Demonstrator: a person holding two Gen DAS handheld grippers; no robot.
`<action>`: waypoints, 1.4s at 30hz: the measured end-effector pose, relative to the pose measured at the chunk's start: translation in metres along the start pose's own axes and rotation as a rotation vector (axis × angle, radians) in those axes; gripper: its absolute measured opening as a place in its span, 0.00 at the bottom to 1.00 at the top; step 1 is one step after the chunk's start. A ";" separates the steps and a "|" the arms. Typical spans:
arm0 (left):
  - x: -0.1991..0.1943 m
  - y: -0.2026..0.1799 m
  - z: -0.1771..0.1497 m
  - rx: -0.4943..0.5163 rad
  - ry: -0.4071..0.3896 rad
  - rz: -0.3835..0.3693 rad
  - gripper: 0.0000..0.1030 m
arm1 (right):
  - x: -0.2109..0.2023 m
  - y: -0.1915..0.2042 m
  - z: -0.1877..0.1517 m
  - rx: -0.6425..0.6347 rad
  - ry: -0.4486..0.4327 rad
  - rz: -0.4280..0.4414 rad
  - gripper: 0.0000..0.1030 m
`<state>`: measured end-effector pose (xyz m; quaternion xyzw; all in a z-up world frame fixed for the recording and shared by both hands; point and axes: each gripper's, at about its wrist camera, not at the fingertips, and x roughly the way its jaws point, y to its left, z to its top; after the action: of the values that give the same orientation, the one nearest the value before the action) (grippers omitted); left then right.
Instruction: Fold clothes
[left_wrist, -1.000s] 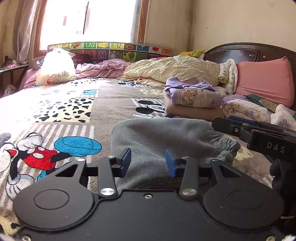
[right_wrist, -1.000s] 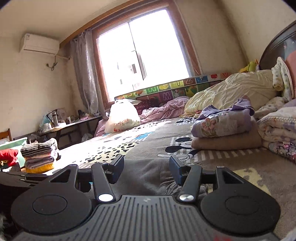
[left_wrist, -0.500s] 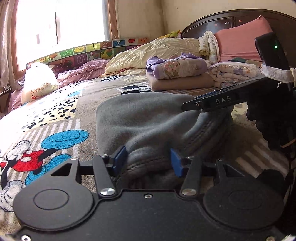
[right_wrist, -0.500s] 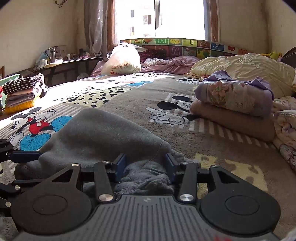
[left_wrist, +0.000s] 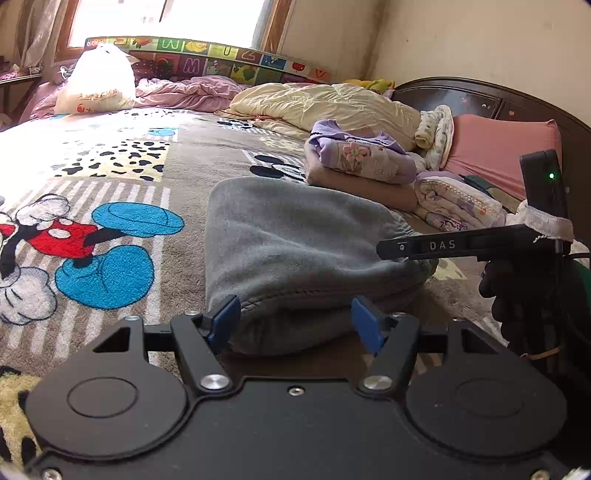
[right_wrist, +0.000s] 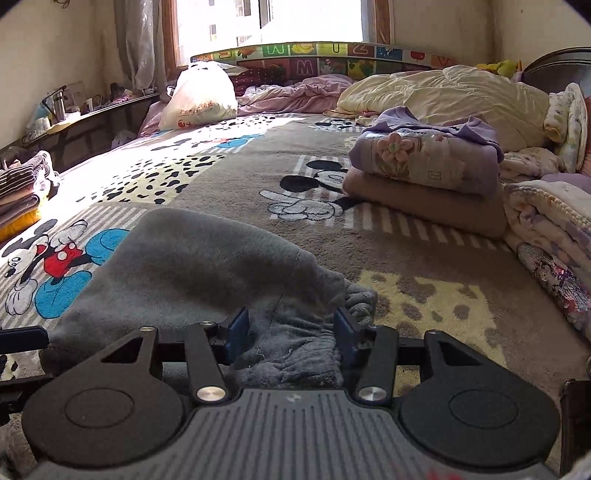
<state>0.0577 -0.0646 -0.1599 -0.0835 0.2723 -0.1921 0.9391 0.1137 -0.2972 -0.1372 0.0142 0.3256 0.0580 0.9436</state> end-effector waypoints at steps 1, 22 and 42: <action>-0.002 0.004 0.001 -0.024 -0.001 0.000 0.64 | -0.003 0.001 -0.002 -0.002 0.004 -0.009 0.59; 0.012 0.061 -0.006 -0.455 0.088 -0.049 0.64 | -0.005 -0.023 -0.016 0.168 0.057 -0.054 0.85; 0.059 0.068 0.015 -0.604 0.125 -0.122 0.71 | 0.011 -0.039 -0.020 0.274 0.093 0.032 0.91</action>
<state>0.1333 -0.0257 -0.1929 -0.3627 0.3689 -0.1634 0.8400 0.1140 -0.3351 -0.1629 0.1453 0.3734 0.0285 0.9158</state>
